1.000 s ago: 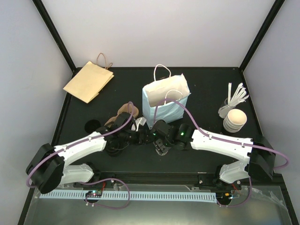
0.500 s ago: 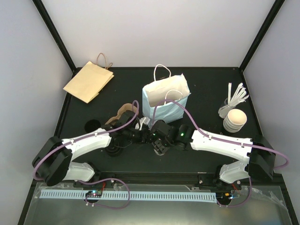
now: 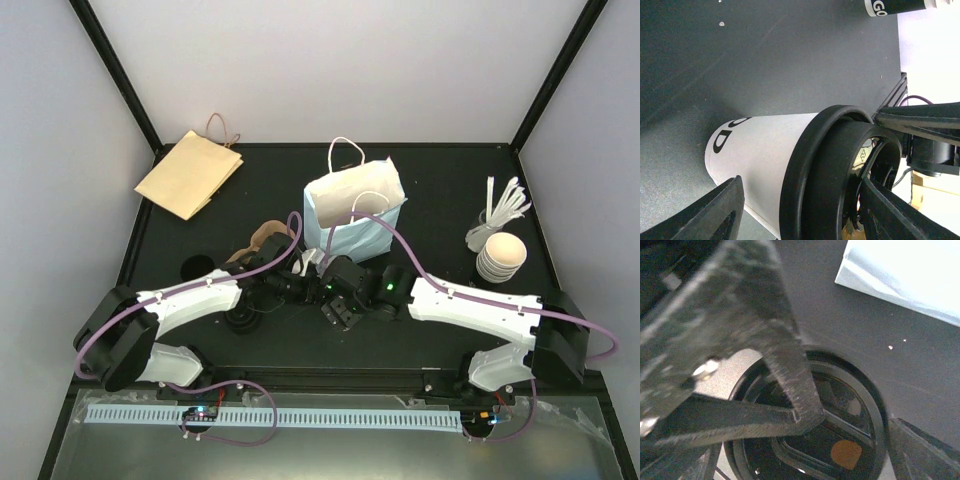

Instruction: Pack the takeout coffee

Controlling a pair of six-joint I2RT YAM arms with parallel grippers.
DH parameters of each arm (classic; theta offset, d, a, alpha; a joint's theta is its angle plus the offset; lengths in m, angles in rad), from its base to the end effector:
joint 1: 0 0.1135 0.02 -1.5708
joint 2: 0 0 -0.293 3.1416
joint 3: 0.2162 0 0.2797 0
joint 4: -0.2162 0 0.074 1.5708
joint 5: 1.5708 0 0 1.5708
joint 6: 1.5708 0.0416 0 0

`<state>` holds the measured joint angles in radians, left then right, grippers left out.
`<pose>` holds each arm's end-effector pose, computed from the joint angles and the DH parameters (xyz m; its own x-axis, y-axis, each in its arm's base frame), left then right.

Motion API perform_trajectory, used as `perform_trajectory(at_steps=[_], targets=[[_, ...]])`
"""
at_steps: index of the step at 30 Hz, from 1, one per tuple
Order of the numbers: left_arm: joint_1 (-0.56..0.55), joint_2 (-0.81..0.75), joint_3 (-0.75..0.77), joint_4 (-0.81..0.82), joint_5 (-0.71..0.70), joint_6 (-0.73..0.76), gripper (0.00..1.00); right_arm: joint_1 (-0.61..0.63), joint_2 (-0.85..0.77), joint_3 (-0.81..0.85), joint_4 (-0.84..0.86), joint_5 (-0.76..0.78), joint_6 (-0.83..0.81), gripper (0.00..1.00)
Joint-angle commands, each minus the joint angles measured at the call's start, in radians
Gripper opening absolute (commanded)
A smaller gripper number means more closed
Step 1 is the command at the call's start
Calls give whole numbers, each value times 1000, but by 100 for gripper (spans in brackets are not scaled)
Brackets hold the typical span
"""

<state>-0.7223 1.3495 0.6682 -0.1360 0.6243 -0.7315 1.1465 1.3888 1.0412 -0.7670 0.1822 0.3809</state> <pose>0.1936 -0.2030 0.1953 -0.9659 0.1288 -0.2244 0.2570 0.5783 -0.7743 0.1283 0.2656 0.2619 -0.6641 -0.5819 -0.4694 -0.6641 0.7475 0.0128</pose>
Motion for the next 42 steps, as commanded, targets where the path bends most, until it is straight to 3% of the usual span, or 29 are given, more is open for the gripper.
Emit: perform_trajectory(at_steps=[1, 15, 27, 34, 40, 42], targets=[[-8, 29, 14, -112, -91, 33, 64, 13, -58, 54, -47, 37, 1, 94], [-14, -5, 53, -160, -97, 37, 64, 10, -189, 62, -87, 60, 50, 99], [-16, -173, 166, -346, -141, 101, 86, -94, -323, -104, -18, -57, 134, 98], [-80, -232, 265, -499, -264, 274, 91, -249, -453, -236, 128, -310, 189, 94], [-201, -213, 349, -576, -431, 381, 92, -279, -494, -268, 141, -332, 214, 89], [-230, -214, 364, -574, -455, 413, 98, -289, -497, -279, 139, -321, 228, 86]])
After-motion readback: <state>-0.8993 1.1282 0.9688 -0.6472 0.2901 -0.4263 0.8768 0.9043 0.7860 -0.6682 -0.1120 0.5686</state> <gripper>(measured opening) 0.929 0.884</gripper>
